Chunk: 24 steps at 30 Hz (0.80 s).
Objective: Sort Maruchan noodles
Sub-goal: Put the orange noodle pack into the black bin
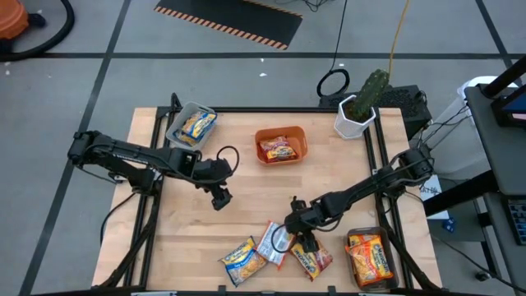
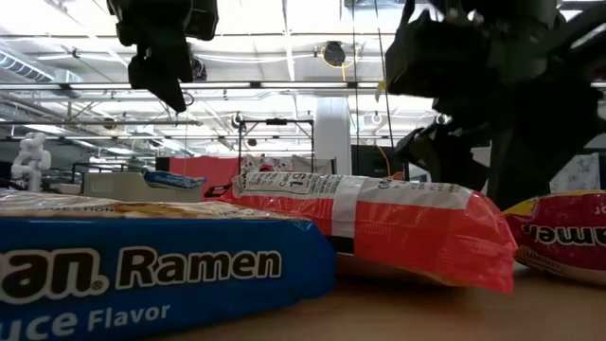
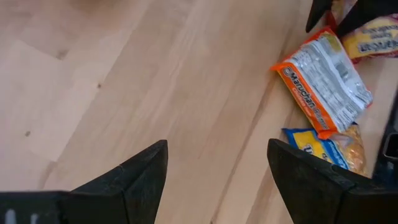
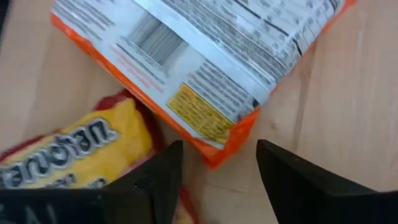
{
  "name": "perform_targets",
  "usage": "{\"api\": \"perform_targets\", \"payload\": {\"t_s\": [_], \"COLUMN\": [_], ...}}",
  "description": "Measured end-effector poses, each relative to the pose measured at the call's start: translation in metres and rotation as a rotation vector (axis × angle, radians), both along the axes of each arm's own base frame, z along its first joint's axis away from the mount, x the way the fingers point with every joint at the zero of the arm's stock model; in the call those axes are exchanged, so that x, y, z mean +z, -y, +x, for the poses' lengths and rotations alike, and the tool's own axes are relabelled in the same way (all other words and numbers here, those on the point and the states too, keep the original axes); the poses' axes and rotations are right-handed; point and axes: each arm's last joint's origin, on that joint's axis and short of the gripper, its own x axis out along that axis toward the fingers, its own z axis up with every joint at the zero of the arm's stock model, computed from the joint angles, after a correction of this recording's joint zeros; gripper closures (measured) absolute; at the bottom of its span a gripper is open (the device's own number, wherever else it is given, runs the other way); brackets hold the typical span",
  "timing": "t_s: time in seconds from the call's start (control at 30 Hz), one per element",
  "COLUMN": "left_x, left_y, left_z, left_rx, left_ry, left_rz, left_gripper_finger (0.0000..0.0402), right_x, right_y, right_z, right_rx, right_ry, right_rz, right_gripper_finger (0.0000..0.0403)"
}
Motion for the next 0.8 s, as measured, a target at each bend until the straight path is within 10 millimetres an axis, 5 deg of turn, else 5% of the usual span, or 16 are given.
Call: {"api": "perform_targets", "payload": {"t_s": [0.33,0.8], "left_x": [0.000,0.001], "left_y": [-0.002,-0.008], "left_z": [0.000,0.000], "left_rx": [0.069,0.228], "left_ry": [0.007,0.036], "left_rz": [0.049,0.174], "left_gripper_finger": [0.0122,0.0122], "right_x": [-0.009,0.002], "right_y": [-0.001,0.007], "right_z": [0.005,-0.008], "right_rx": [0.097,0.351], "right_ry": [0.043,0.016], "right_rz": [-0.038,-0.095], "right_gripper_finger": [0.0261,0.0398]}}
